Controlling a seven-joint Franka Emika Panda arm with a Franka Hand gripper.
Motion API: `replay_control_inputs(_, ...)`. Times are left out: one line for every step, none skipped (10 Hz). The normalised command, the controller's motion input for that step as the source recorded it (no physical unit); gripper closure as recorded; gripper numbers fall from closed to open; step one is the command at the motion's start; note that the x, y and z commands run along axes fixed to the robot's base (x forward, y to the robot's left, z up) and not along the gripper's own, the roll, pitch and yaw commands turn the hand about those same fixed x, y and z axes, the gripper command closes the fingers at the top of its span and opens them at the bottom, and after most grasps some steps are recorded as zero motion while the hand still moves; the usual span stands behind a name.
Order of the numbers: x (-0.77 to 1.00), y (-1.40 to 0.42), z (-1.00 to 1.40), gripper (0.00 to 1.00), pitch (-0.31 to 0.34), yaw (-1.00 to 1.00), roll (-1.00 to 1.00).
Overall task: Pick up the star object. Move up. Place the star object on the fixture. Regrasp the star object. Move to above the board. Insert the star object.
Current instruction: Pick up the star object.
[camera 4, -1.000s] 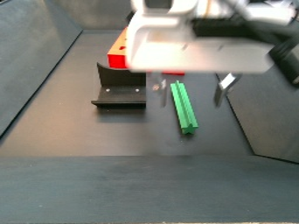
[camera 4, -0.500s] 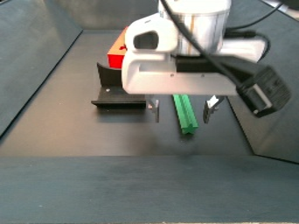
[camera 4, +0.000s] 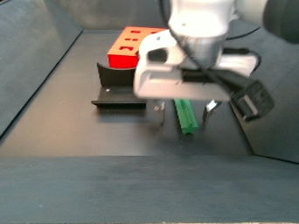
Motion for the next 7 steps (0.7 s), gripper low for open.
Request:
replay_control_inputs(-0.33, -0.52, 0.16, 0.0, -0.354, 0.0, 0.15)
replay_control_inputs(-0.16, -0.53, 0.0, 0.0, -0.236, 0.0, 0.18)
replay_control_inputs(0.01, -0.41, -0.34, 0.0, -0.107, 0.0, 0.24)
replay_control_inputs(0.15, -0.28, -0.52, 0.0, -0.076, 0.0, 0.22)
replay_control_inputs(0.0, -0.12, -0.2, 0.0, -0.073, 0.0, 0.08)
replay_control_inputs(0.0, 0.0, 0.0, 0.0, 0.026, 0.0, 0.0)
replay_control_inputs(0.0, 0.17, 0.0, 0.0, -0.041, 0.0, -0.11)
